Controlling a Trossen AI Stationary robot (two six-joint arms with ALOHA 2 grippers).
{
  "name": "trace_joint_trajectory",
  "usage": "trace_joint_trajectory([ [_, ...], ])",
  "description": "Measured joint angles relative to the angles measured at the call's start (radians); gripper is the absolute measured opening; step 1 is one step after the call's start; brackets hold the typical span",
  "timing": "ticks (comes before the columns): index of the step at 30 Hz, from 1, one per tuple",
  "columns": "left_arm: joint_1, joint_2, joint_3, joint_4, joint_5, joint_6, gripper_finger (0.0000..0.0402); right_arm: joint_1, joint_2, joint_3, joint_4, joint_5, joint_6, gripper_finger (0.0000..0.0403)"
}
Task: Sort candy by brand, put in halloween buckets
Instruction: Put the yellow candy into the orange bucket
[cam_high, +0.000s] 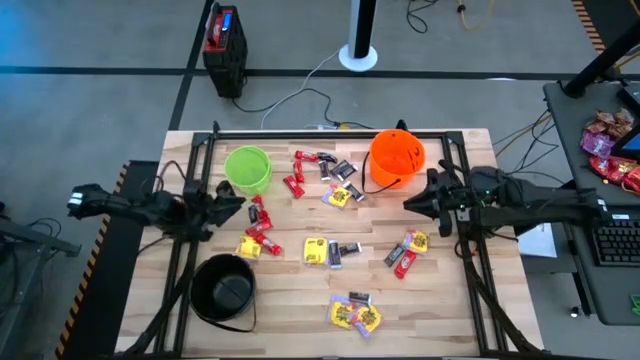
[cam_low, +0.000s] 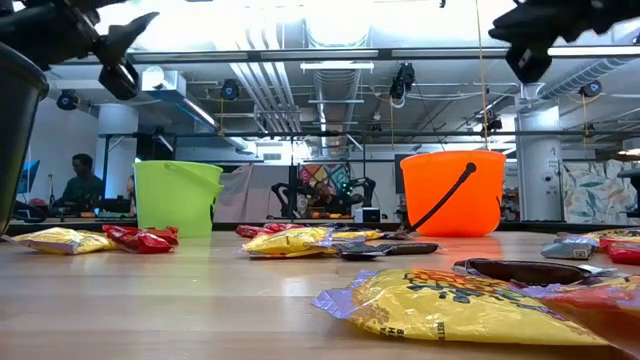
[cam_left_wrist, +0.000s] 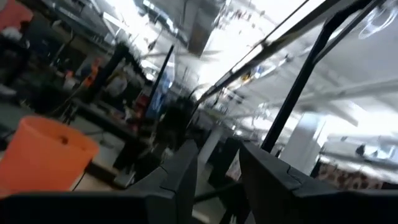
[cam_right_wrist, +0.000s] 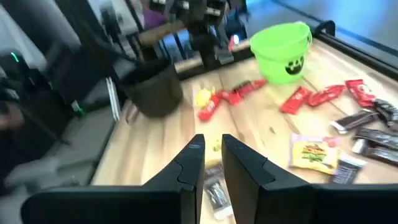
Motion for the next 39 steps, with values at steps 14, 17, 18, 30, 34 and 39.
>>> trace_joint_trajectory([
  [14,-0.006,0.406,0.446,-0.676,-0.005,0.17,0.0105,0.0,0.327,0.165,-0.113,-0.001,-0.137,0.0048],
  [17,-0.006,0.459,0.503,-0.739,-0.053,0.193,0.0105,0.0,0.391,0.168,-0.048,-0.002,-0.068,0.0048],
  [18,-0.006,0.473,0.517,-0.748,-0.064,0.199,0.0105,0.0,0.418,0.168,-0.028,-0.003,-0.045,0.0048],
  [30,-0.006,0.537,0.529,-0.754,-0.228,0.208,0.0105,0.043,0.77,0.313,0.23,0.001,-0.186,0.0048],
  [34,-0.005,0.54,0.518,-0.759,-0.323,0.176,0.0105,0.063,0.9,0.419,0.221,0.044,-0.269,0.0052],
  [39,-0.006,0.521,0.518,-0.759,-0.326,0.173,0.0105,0.09,1.062,0.538,0.195,0.05,-0.356,0.0087],
])
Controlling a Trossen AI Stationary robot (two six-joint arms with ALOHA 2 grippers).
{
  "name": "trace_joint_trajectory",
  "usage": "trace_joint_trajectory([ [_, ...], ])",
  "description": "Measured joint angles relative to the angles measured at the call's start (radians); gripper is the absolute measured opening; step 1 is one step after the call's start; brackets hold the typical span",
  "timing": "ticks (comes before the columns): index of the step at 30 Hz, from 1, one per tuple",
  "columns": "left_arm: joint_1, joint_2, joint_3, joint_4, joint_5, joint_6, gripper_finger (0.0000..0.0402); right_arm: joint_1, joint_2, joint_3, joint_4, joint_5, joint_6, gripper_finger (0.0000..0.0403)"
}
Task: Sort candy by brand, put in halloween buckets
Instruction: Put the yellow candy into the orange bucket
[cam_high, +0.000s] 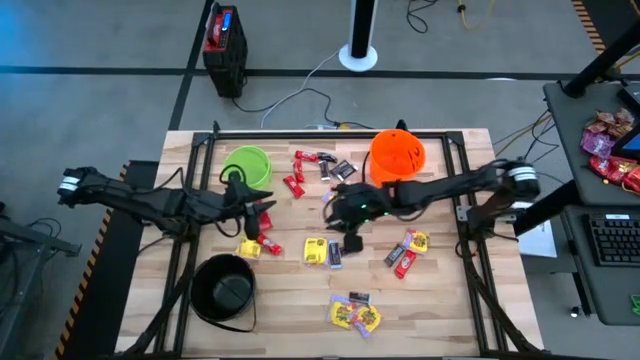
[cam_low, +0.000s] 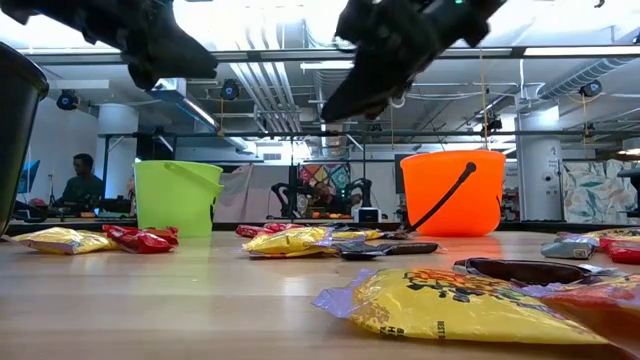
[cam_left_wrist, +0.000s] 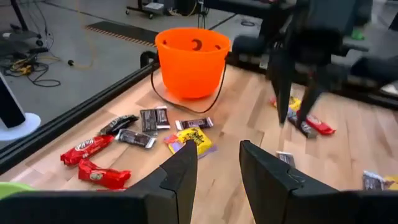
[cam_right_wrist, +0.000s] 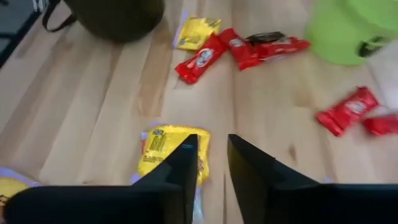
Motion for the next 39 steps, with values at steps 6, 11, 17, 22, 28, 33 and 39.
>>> trace_joint_trajectory([
  [6,-0.008,-0.035,0.0,0.0,0.015,-0.006,0.0105,0.013,0.177,0.117,-0.102,0.0,0.017,0.0161],
  [11,-0.023,-0.051,0.0,0.0,0.015,-0.006,0.0105,0.012,0.286,0.132,-0.11,0.002,0.077,0.0203],
  [17,-0.031,-0.04,0.0,0.0,0.016,-0.014,0.0105,0.012,0.346,0.13,-0.096,0.0,0.11,0.0208],
  [22,-0.031,-0.02,0.0,0.001,0.016,-0.014,0.0105,0.012,0.367,0.131,-0.089,-0.005,0.113,0.0197],
  [28,-0.031,0.007,0.0,0.002,0.015,-0.016,0.0105,0.012,0.373,0.132,-0.089,-0.003,0.102,0.014],
  [33,-0.031,0.031,0.0,0.002,0.015,-0.037,0.0105,0.012,0.367,0.13,-0.095,0.002,0.093,0.0056],
  [39,-0.031,0.067,0.0,0.022,0.014,-0.051,0.0105,0.012,0.366,0.13,-0.098,0.0,0.098,0.0017],
])
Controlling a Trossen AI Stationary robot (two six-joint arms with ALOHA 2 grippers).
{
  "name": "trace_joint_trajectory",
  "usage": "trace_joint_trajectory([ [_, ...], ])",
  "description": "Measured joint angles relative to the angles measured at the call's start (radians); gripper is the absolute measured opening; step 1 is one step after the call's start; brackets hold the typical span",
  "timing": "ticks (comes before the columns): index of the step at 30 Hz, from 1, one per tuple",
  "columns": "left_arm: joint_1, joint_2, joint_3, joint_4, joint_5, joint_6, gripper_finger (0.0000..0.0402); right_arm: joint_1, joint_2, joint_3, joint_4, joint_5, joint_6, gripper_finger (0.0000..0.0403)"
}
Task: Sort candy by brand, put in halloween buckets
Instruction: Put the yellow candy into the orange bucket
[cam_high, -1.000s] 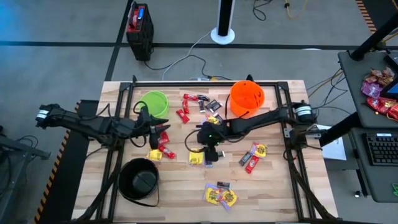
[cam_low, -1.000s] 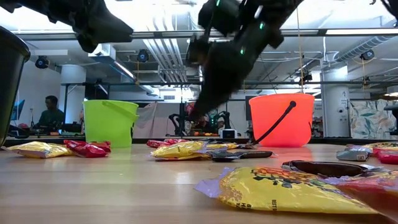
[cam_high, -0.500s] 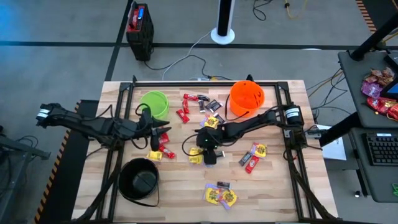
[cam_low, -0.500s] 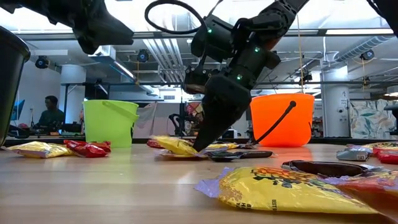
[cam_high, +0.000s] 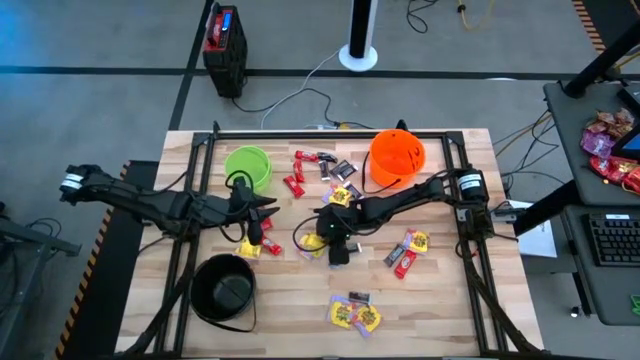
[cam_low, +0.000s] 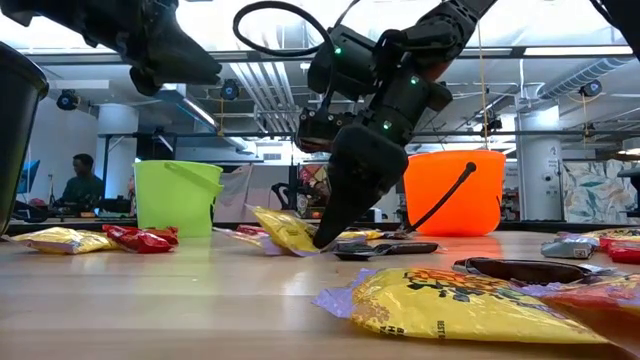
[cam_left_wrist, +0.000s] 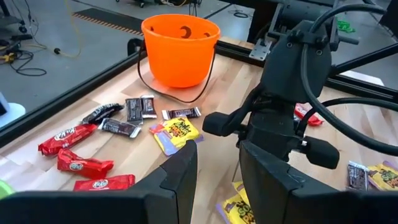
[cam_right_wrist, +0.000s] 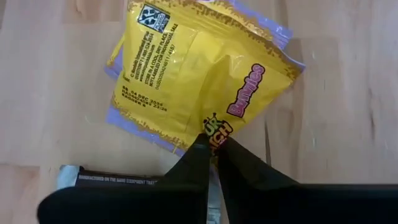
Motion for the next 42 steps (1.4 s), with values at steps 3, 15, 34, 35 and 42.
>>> trace_joint_trajectory([
  [3,0.0,0.015,0.0,0.016,0.0,0.0,0.0105,0.0,-0.012,0.0,-0.014,0.0,0.0,0.0015],
  [15,0.0,0.02,0.0,0.043,0.0,0.0,0.0105,0.0,-0.172,0.0,-0.076,0.014,-0.011,0.0013],
  [34,0.0,0.018,0.0,0.095,0.001,0.003,0.0105,-0.014,-0.567,0.0,-0.576,0.949,0.099,0.0013],
  [35,0.0,0.02,0.0,0.104,0.001,0.003,0.0105,-0.025,-0.584,0.0,-0.615,1.012,0.135,0.0013],
  [42,0.0,0.054,0.0,0.182,0.003,0.011,0.0105,-0.204,-0.656,0.0,-0.871,0.979,0.565,0.0013],
])
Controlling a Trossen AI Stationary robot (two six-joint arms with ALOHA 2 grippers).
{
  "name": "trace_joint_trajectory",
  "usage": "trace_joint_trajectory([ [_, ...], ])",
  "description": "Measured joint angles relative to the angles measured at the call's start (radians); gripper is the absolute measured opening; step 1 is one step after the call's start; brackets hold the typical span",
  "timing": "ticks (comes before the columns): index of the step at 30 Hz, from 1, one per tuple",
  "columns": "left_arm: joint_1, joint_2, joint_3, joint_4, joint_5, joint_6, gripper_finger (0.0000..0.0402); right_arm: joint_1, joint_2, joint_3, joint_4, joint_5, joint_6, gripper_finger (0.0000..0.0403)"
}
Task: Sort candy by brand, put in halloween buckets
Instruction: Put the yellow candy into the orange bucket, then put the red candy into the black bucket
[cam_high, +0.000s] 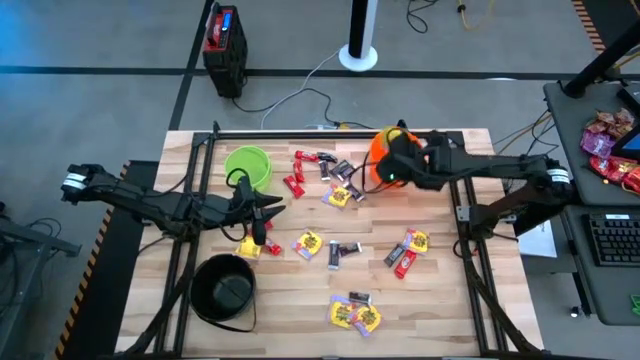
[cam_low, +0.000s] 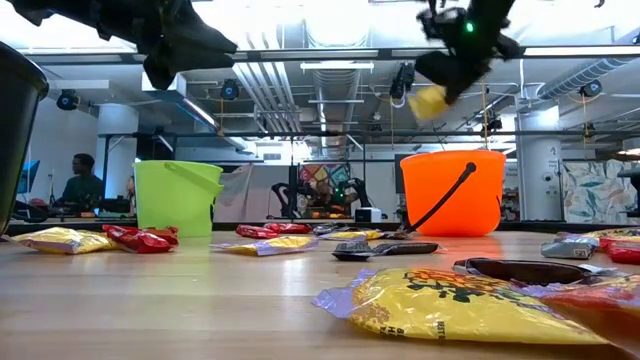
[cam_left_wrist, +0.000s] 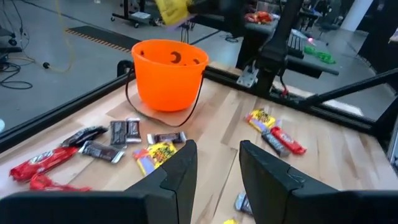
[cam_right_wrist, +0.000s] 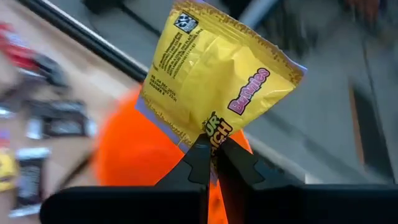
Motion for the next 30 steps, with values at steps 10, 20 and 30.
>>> trace_joint_trajectory([
  [10,0.0,0.091,0.0,0.073,0.011,0.0,0.0105,-0.178,0.019,0.0,-0.12,-0.159,0.089,0.0022],
  [20,0.0,0.112,0.0,0.122,0.026,0.0,0.0105,-0.185,0.016,0.0,-0.113,-0.167,0.039,0.0131],
  [30,-0.007,0.2,0.04,0.227,0.194,-0.003,0.0105,-0.007,-0.013,0.0,-0.049,-0.176,0.011,0.0181],
])
